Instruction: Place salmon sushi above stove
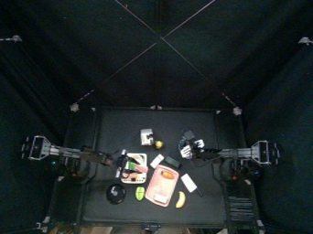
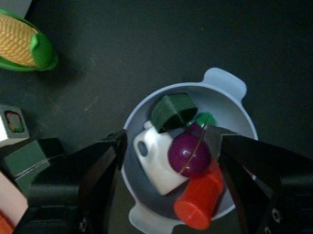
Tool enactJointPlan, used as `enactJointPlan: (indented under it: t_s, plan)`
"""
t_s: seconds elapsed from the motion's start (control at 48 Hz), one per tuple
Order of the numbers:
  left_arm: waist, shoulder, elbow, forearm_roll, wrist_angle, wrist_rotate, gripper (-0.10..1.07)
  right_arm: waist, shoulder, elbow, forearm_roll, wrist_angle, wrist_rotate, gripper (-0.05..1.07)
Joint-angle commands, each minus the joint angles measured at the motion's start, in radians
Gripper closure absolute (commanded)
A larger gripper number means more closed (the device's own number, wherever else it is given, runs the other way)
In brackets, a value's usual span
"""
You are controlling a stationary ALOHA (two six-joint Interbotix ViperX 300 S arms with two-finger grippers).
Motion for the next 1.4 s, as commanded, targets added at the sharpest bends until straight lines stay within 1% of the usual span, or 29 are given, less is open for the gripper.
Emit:
enactJointPlan:
  t_s: [0.0, 0.125, 0.229, 0.396, 0.438, 0.5, 0.521, 0.646, 0.688, 0.833, 0.896, 1.062, 1.167, 1.375]
  plan:
    - [0.020, -0.051, -0.003, -0.009, -0.002, -0.005, 0.29, 0.029, -0.063, -0.011, 0.006, 0.000, 0.002, 0.04]
    - [0.054, -0.121, 0.018, -0.074, 0.000, -0.003, 0.29, 0.069, -0.110, -0.009, 0.008, 0.000, 0.003, 0.04]
    - [0.094, -0.183, 0.066, -0.140, 0.000, 0.002, 0.29, 0.087, -0.132, -0.008, 0.008, 0.000, 0.002, 0.04]
    - [0.212, -0.239, 0.138, -0.184, 0.000, 0.038, 0.29, 0.091, -0.120, 0.005, 0.003, -0.003, 0.002, 0.04]
    - [0.258, -0.245, 0.155, -0.187, 0.000, 0.051, 0.29, 0.091, -0.112, 0.005, 0.002, -0.005, 0.002, 0.04]
    - [0.304, -0.245, 0.172, -0.196, 0.002, 0.066, 0.29, 0.089, -0.100, 0.006, 0.002, -0.005, 0.002, 0.04]
    - [0.328, -0.242, 0.179, -0.201, 0.003, 0.072, 0.29, 0.091, -0.094, 0.006, 0.002, -0.005, 0.003, 0.04]
    - [0.416, -0.224, 0.198, -0.244, 0.008, 0.083, 0.29, 0.092, -0.067, 0.005, 0.005, -0.009, 0.002, 0.04]
    - [0.451, -0.213, 0.199, -0.273, 0.008, 0.083, 0.29, 0.092, -0.058, 0.003, 0.003, -0.012, 0.002, 0.04]
    - [0.517, -0.170, 0.199, -0.388, 0.008, 0.086, 0.29, 0.092, -0.034, 0.002, 0.002, -0.035, 0.002, 0.04]
    - [0.528, -0.138, 0.201, -0.413, 0.012, 0.100, 0.29, 0.092, -0.025, 0.002, 0.000, -0.046, 0.002, 0.04]
    - [0.526, -0.009, 0.198, -0.351, 0.014, 0.187, 0.29, 0.092, -0.009, -0.002, 0.002, -0.060, 0.002, 0.04]
    - [0.528, 0.060, 0.187, -0.333, 0.009, 0.221, 0.29, 0.092, -0.006, -0.002, 0.002, -0.060, 0.002, 0.04]
    - [0.525, 0.146, 0.172, -0.333, 0.008, 0.242, 0.28, 0.092, -0.008, -0.003, 0.006, -0.060, 0.002, 0.04]
